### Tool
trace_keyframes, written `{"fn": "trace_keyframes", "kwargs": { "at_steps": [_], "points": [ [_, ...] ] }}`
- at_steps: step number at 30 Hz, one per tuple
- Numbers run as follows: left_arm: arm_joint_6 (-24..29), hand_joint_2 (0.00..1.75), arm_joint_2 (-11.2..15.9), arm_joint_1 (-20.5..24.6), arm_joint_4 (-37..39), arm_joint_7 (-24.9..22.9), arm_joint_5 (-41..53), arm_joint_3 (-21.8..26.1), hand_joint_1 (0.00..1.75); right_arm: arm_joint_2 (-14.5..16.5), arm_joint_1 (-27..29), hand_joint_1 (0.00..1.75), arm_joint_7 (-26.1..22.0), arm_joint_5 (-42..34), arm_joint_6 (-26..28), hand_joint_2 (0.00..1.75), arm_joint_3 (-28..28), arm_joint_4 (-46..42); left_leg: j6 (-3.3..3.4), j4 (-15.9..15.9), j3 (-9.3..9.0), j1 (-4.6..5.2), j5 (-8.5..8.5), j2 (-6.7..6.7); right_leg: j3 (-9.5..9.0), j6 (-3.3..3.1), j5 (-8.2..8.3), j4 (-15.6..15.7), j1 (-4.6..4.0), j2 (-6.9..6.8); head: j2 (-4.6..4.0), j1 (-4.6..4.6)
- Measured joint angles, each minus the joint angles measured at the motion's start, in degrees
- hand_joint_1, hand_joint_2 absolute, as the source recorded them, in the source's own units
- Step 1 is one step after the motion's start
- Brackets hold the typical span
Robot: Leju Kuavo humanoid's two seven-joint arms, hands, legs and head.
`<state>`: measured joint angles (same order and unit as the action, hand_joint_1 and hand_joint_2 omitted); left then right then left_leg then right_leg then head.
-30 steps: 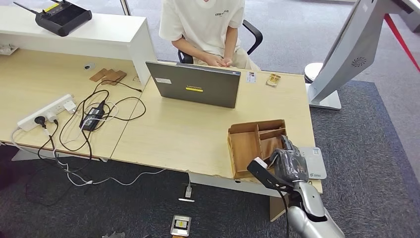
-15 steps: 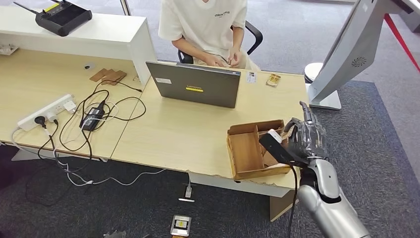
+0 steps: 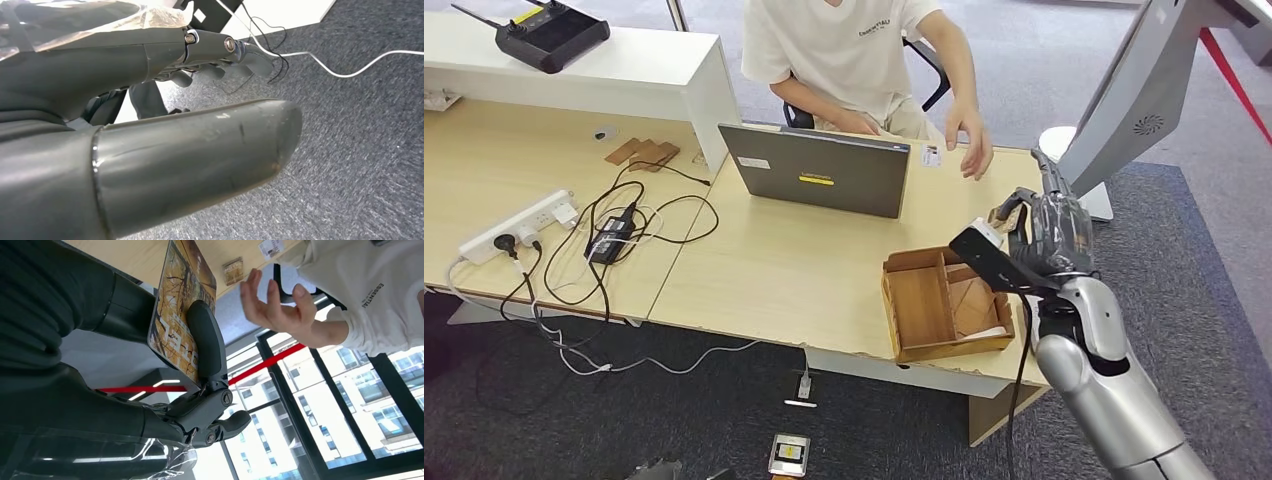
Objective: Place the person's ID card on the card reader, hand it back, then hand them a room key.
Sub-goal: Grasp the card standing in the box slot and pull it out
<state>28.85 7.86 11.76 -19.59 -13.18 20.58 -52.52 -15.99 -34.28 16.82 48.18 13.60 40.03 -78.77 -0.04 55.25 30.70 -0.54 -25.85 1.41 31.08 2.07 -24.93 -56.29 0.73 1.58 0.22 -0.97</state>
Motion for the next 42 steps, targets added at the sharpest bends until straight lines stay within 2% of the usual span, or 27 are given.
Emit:
{"fn": "trace_keyframes", "kwargs": {
  "at_steps": [10, 21, 28, 29, 32, 33, 42],
  "points": [
    [-2.59, 0.0, -0.34, 2.03, -0.2, -0.5, 3.44, -0.44, 0.0, 5.48, -9.85, 1.75, -2.69, -2.25, -4.32, 1.75, 3.84, 10.4, 0.0, 0.01, 0.02, 0.0, 0.01, 0.04, 0.01, 0.0, 0.0, -0.04, -0.01, -0.02, 0.0, 0.0],
    [-4.13, 0.0, -0.95, 3.23, -0.39, -0.59, 5.43, -0.62, 0.0, 11.32, -18.46, 1.75, -3.18, 0.21, -3.74, 1.75, 8.57, 27.11, 0.0, 0.01, 0.04, 0.0, 0.01, 0.06, 0.03, 0.0, 0.0, -0.03, -0.01, -0.05, 0.0, 0.0],
    [-4.28, 0.0, -0.98, 3.32, -0.39, -0.5, 6.43, -0.63, 0.0, 13.07, -21.58, 1.75, -2.01, 1.06, -3.04, 1.75, 10.21, 35.21, 0.0, 0.02, 0.02, 0.0, 0.01, 0.06, 0.03, 0.0, 0.0, -0.01, -0.01, -0.05, 0.0, -0.01],
    [-4.32, 0.0, -0.99, 3.34, -0.39, -0.5, 6.59, -0.63, 0.0, 13.16, -21.84, 1.45, -1.89, 1.05, -2.8, 1.75, 10.38, 36.15, 0.0, 0.02, 0.02, 0.0, 0.01, 0.06, 0.03, 0.0, 0.0, -0.01, -0.01, -0.05, 0.0, 0.0],
    [-4.43, 0.0, -1.02, 3.35, -0.39, -0.5, 6.9, -0.63, 0.0, 13.3, -22.33, 0.16, -1.68, 0.86, -1.96, 1.75, 10.73, 38.53, 0.0, 0.03, 0.02, 0.0, 0.01, 0.06, 0.03, 0.01, 0.0, -0.01, 0.0, -0.05, 0.0, -0.01],
    [-4.46, 0.0, -1.02, 3.35, -0.39, -0.5, 6.96, -0.63, 0.0, 13.34, -22.41, 0.02, -1.62, 0.81, -1.71, 1.75, 10.83, 39.16, 0.0, 0.03, 0.02, 0.0, 0.01, 0.06, 0.03, 0.01, 0.0, -0.01, 0.0, -0.05, 0.0, -0.02],
    [-4.63, 0.0, -1.02, 3.32, -0.39, -0.37, 7.54, -0.59, 0.0, 13.52, -23.25, 0.0, -1.37, 3.24, 2.13, 1.75, 11.82, 42.83, 0.0, 0.03, 0.02, 0.0, 0.01, 0.05, 0.03, 0.0, 0.0, -0.02, 0.0, -0.04, 0.0, -0.01]
  ]
}}
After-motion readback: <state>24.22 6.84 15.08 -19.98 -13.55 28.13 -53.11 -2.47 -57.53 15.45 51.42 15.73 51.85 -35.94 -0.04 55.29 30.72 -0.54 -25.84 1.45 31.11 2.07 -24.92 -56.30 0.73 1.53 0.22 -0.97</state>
